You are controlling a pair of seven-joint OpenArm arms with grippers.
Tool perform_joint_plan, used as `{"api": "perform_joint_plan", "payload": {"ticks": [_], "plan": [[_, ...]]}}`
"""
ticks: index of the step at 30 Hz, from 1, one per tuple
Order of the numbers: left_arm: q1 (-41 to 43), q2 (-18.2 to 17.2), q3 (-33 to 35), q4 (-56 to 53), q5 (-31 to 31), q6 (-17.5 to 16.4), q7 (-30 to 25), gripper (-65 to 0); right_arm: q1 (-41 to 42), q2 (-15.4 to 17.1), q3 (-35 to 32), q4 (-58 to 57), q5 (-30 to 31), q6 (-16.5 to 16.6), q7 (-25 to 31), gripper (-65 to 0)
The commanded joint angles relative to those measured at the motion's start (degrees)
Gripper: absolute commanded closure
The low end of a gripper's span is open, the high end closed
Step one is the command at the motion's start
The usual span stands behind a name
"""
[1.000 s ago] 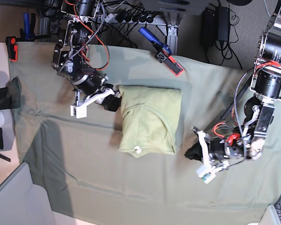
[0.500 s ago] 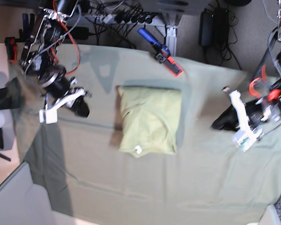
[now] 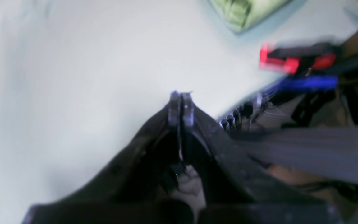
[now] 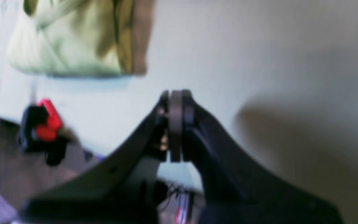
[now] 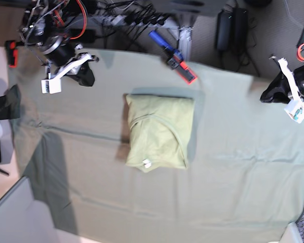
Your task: Fold the T-shirt properly
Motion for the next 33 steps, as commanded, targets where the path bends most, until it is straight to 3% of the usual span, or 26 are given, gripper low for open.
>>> {"api": "perform_joint_plan", "payload": {"ticks": [1, 8, 16, 23, 28, 33], "plan": [[1.77, -0.83, -1.62, 1.07, -1.09, -0.47, -0.96, 0.0, -1.68, 0.68, 0.37, 1.31, 1.07, 2.10, 1.01, 0.0], [15.15, -0.83, -8.59, 1.57, -5.73, -0.47, 2.40, 0.0, -11.93, 0.61, 0.37, 3.08, 2.60, 2.10, 1.01, 0.0], [26.88, -0.81, -8.72, -0.04, -0.55, -0.47, 1.70, 0.0, -20.35, 0.52, 0.24, 2.97, 2.49, 2.10, 0.96, 0.0], [29.29, -0.83, -8.66, -10.62, 2.93, -0.47, 0.96, 0.0, -25.73, 0.52, 0.24, 1.38, 2.51, 2.08, 0.98, 0.0], [29.27, -1.62, -5.31, -19.67, 8.72, -0.47, -0.52, 0.0, -26.25, 0.57, -0.26, -2.38, 2.32, 2.05, 0.83, 0.0], [28.26, -3.72, 3.93, -26.73, 15.21, -0.47, -4.48, 0.0, -26.25, 0.57, -4.50, -8.20, 0.31, 1.55, 1.05, 0.0]]}}
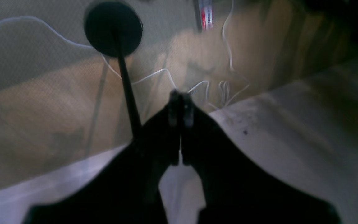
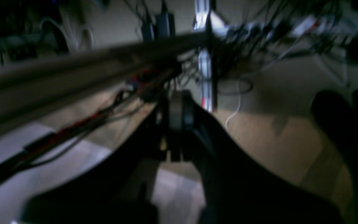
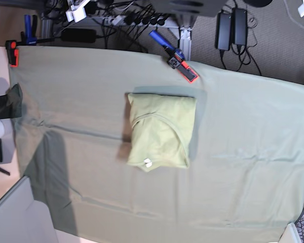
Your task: Fold the T-shirt properly
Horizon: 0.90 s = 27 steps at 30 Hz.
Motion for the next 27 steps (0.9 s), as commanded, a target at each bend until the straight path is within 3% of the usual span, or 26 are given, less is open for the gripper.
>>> {"api": "perform_joint_plan", "payload": {"ticks": [1, 6, 11, 16, 20, 24, 27], "plan": [[-0.15, -0.44, 1.53, -1.05, 0.72, -0.54, 0.00, 0.0, -0.74, 0.50, -0.92, -0.74, -0.04, 1.51, 0.44, 0.0], [-7.82, -0.24, 10.08, -9.29, 1.99, -0.04, -4.48, 0.0, -0.13, 0.63, -8.11, -8.28, -5.88, 1.31, 5.14, 0.0], [-18.84, 2.01, 16.70, -18.97, 8.90, 4.90, -5.60, 0.0, 5.31, 0.61, -14.10, -19.45, -12.44, 0.92, 5.55, 0.0], [-28.44, 2.56, 28.24, -31.06, 15.89, 5.49, -4.48, 0.0, 14.03, 0.61, -17.40, -34.03, -16.83, -4.44, 3.15, 0.0], [-36.20, 2.78, 38.45, -40.28, 15.91, 11.78, -9.01, 0.0, 21.11, 0.48, -17.55, -44.92, -18.53, -5.11, 3.04, 0.0], [-43.41, 5.33, 46.01, -48.72, 17.79, 16.87, -10.38, 0.0, 26.75, 0.48, -17.55, -52.41, -19.78, -5.14, 2.78, 0.0], [-47.74, 8.46, 47.91, -54.55, 17.77, 17.90, -11.02, 0.0, 30.14, 0.48, -17.55, -55.43, -19.85, -5.11, 2.78, 0.0]]}}
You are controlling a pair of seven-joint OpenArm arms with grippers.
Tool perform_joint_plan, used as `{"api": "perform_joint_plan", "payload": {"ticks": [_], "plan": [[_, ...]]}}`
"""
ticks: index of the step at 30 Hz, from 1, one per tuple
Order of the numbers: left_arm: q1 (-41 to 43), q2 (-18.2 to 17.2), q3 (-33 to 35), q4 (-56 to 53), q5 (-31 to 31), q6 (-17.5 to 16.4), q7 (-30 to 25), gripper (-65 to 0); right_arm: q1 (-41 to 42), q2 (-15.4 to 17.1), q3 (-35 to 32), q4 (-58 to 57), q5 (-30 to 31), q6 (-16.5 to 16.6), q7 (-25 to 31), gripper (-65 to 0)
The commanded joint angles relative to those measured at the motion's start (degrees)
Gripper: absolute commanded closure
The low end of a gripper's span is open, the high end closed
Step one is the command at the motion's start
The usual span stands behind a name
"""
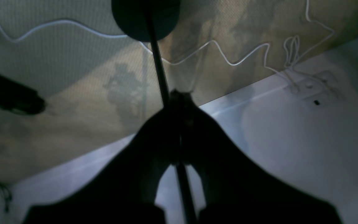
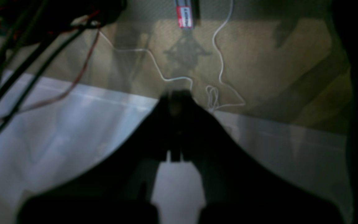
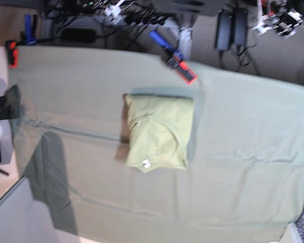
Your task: Fold the T-shirt properly
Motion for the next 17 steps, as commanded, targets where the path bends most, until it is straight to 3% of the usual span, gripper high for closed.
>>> {"api": "perform_joint_plan", "payload": {"ticks": [1, 7, 17], "plan": [[-1.05, 0.46, 0.00, -1.42, 0.02, -0.15, 0.02, 0.0, 0.70, 0.63, 0.15, -0.39, -0.28, 0.15, -0.52, 0.0], [-4.39, 6.73, 0.00, -5.51, -0.20, -0.17, 1.31, 0.0, 5.53, 0.66, 0.15, -1.36, -2.67, 0.13, -0.09, 0.0], [-4.52, 11.74, -1.29, -5.49, 0.55, -0.20, -0.04, 0.0, 8.98, 0.61, 0.15, -1.36, -2.78, 0.15, 2.14, 0.0]]}}
